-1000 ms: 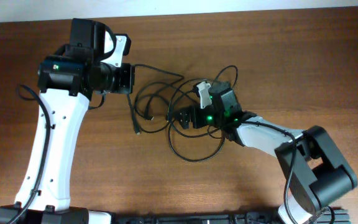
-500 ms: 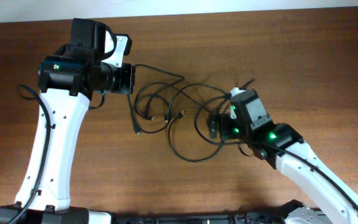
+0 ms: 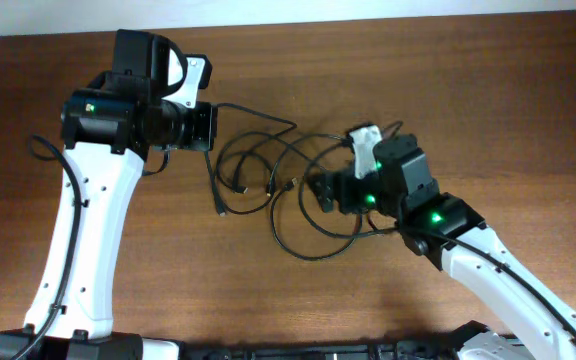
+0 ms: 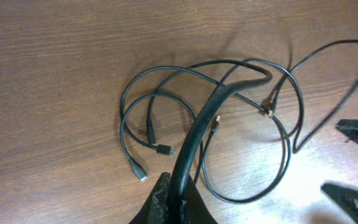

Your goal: Untangle cables

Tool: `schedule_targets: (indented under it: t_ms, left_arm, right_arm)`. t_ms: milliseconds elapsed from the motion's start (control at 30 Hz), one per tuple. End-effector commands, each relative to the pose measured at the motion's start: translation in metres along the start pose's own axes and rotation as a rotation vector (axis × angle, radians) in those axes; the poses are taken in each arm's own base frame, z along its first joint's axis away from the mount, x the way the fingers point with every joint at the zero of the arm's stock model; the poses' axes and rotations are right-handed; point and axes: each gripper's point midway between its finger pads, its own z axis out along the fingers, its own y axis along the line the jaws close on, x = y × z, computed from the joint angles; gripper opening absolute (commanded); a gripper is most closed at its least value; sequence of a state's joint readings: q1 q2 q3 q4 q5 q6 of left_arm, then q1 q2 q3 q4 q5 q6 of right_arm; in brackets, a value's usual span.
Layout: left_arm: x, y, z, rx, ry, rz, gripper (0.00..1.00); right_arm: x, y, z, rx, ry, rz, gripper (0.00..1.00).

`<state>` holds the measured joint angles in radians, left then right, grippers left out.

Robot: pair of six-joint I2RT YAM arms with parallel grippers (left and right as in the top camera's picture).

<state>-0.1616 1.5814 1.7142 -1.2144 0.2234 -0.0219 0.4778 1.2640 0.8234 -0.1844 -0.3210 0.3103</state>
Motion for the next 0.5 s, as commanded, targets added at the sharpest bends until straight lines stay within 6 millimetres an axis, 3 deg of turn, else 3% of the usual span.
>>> schedule_targets:
  t_ms: [0,133,200,300,467]
  left_arm:
    - [-0.005,-0.009,-0.002,0.045,-0.012,0.021,0.00]
    - [-0.009,-0.009,-0.002,0.045,-0.030,0.025,0.00]
    - [-0.011,-0.009,-0.002,0.045,-0.036,0.026,0.00]
    - [-0.007,-0.008,-0.002,0.044,-0.018,0.022,0.00]
    - [-0.008,-0.009,-0.002,0.044,-0.023,0.022,0.00]
  right_arm:
    - [0.002,0.036,0.017,-0.184,0.014,-0.049,0.92]
    - [0.017,0.029,0.062,-0.186,0.035,-0.106,0.97]
    - [0.025,0.002,0.085,-0.098,0.039,-0.267,0.98]
    - [0.006,-0.040,0.089,0.085,0.018,-0.401,0.99]
    - [-0.011,-0.064,0.093,0.175,0.042,-0.648,0.99]
